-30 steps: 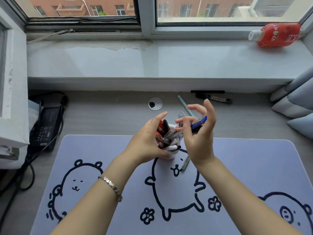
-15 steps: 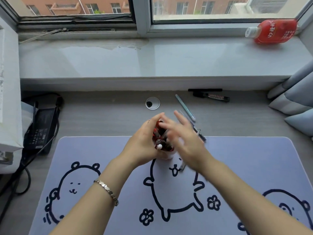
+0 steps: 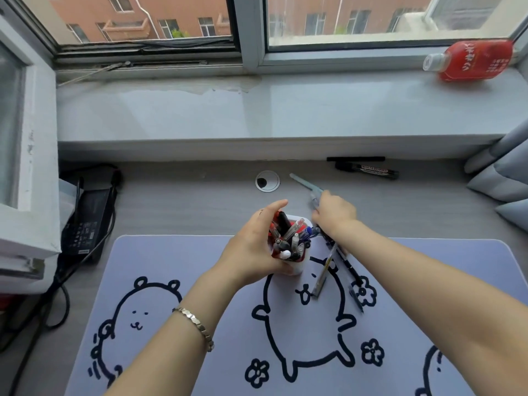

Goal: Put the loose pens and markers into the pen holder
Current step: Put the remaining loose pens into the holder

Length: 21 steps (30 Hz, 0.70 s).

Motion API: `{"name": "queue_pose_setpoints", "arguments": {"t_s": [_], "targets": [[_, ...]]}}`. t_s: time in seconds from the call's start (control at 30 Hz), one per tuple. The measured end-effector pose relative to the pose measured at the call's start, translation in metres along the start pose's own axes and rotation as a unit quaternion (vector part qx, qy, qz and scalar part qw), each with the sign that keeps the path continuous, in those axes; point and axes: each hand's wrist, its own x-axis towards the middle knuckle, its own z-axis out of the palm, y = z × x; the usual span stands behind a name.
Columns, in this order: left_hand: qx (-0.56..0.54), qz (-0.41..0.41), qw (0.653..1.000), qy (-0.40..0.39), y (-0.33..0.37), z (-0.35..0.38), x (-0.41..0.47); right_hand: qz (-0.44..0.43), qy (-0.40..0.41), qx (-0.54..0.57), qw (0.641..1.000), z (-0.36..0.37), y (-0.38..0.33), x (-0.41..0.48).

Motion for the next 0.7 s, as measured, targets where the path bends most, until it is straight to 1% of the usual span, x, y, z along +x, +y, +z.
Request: {"name": "queue_pose_setpoints", "arguments": {"t_s": [0.07,0.1,0.17,0.23,0.27,0.33,0.37,0.4,0.5,0.63,0.7], "targets": [[0.005,0.003,1.0,-0.001,0.0,0.0,0.0,-0.008,-0.002,0.019,1.0,-0.003,0.0,-0.001],[0.006,0.003,1.0,-0.002,0.0,-0.001,0.0,-0.024,0.014,0.044,0.999,-0.009,0.001,-0.004],[0.009,0.003,1.0,-0.003,0.001,-0.002,0.0,-0.074,0.081,0.125,0.986,-0.027,0.004,-0.013],[0.011,0.004,1.0,-0.002,0.0,-0.003,0.0,-0.125,0.148,0.249,0.949,-0.052,0.009,-0.03],[0.011,0.004,1.0,-0.002,-0.001,-0.002,0.0,-0.147,0.174,0.313,0.922,-0.063,0.012,-0.042],[0.013,0.007,1.0,-0.002,-0.002,-0.002,0.0,-0.199,0.199,0.423,0.861,-0.079,0.019,-0.07],[0.018,0.011,1.0,0.0,-0.003,-0.002,0.0,-0.224,0.198,0.46,0.836,-0.082,0.023,-0.084],[0.027,0.018,0.999,0.004,-0.002,-0.002,-0.001,-0.241,0.19,0.487,0.818,-0.082,0.026,-0.097],[0.047,0.045,0.997,0.028,0.003,-0.002,-0.003,-0.274,0.16,0.536,0.783,-0.072,0.028,-0.128],[0.015,0.056,0.995,0.079,0.013,-0.001,-0.012,-0.299,0.166,0.566,0.75,-0.057,0.013,-0.147],[-0.009,0.064,0.994,0.087,0.017,0.002,-0.02,-0.318,0.158,0.562,0.747,-0.053,0.004,-0.15]]}}
